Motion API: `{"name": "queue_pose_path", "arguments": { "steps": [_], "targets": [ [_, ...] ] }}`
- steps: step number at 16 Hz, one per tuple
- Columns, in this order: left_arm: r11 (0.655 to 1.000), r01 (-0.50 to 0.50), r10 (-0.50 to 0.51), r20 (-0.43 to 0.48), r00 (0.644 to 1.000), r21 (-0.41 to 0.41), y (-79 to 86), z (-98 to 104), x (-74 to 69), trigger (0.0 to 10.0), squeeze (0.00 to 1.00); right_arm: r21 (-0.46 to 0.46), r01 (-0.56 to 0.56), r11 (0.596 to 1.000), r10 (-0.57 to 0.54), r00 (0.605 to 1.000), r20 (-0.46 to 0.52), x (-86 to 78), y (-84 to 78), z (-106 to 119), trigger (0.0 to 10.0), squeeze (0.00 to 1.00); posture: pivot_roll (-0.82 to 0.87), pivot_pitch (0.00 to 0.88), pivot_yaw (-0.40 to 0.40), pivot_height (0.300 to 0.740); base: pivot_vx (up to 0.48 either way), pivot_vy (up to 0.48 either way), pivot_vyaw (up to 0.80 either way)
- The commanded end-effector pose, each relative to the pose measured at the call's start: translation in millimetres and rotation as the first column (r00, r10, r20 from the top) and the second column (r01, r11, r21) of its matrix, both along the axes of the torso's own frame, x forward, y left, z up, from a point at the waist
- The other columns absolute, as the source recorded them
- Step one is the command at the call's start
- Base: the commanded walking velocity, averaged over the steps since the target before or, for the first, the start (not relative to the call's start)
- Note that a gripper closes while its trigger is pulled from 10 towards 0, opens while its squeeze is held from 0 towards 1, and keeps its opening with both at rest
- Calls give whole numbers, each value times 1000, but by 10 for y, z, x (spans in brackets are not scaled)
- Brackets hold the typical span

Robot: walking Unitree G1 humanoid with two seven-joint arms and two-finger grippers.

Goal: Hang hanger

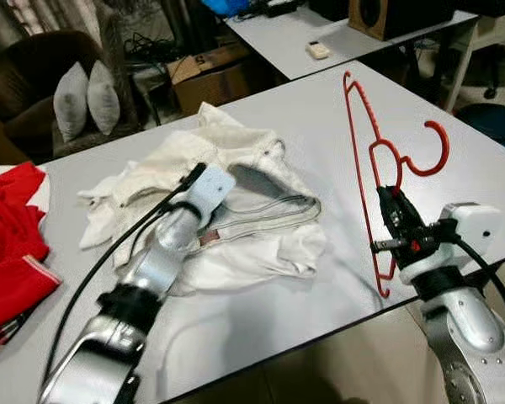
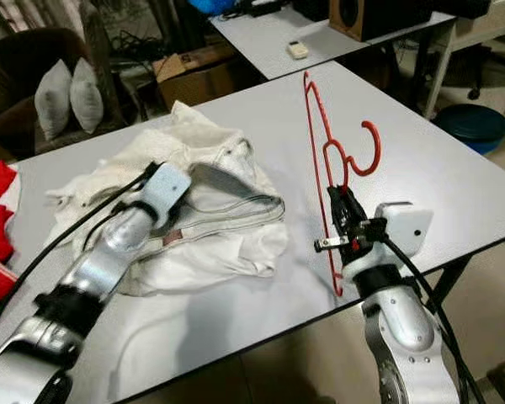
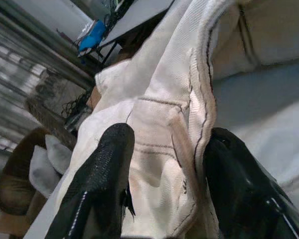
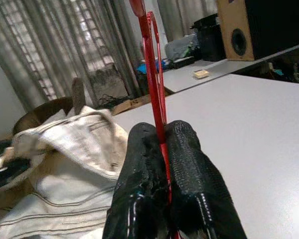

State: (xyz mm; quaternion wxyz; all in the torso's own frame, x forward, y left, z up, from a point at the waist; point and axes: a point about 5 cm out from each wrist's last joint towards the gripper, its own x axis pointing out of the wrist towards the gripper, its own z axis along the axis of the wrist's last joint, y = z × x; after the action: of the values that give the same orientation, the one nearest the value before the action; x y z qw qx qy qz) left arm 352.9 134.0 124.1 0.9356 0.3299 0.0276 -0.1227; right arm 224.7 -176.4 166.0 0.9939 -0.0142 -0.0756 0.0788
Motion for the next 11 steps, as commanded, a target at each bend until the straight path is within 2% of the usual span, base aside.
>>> {"name": "queue_pose_path", "arguments": {
  "steps": [1,3,4,5,6,11],
  "targets": [
    [999,-32,32,-9,999,15,105,14,-4,10000,0,-1,-3,1000,3,1000,27,-15,27,57,10000,0,-236,0,236,740,0,0,0],
    [998,-47,45,-76,996,-29,81,-55,17,10000,0,1,-6,1000,6,1000,28,13,36,49,10000,0,-229,0,233,740,0,0,0],
    [998,-49,43,-101,994,-51,60,-78,34,4118,0,2,-13,1000,13,999,31,27,52,53,10000,0,-229,0,233,740,0,0,0],
    [997,-52,45,-110,993,-62,52,-81,39,3451,0,3,-14,1000,14,999,33,34,54,55,10000,0,-229,0,235,740,0,0,0],
    [994,-67,56,-134,989,-85,46,-103,59,0,0,4,-13,1000,12,999,38,41,56,61,10000,0,-229,0,235,740,0,0,0],
    [986,-108,81,-199,977,-125,30,-170,98,0,0,6,-2,1000,2,999,49,59,48,71,10000,0,-240,0,254,740,0,0,0]
  ]
}}
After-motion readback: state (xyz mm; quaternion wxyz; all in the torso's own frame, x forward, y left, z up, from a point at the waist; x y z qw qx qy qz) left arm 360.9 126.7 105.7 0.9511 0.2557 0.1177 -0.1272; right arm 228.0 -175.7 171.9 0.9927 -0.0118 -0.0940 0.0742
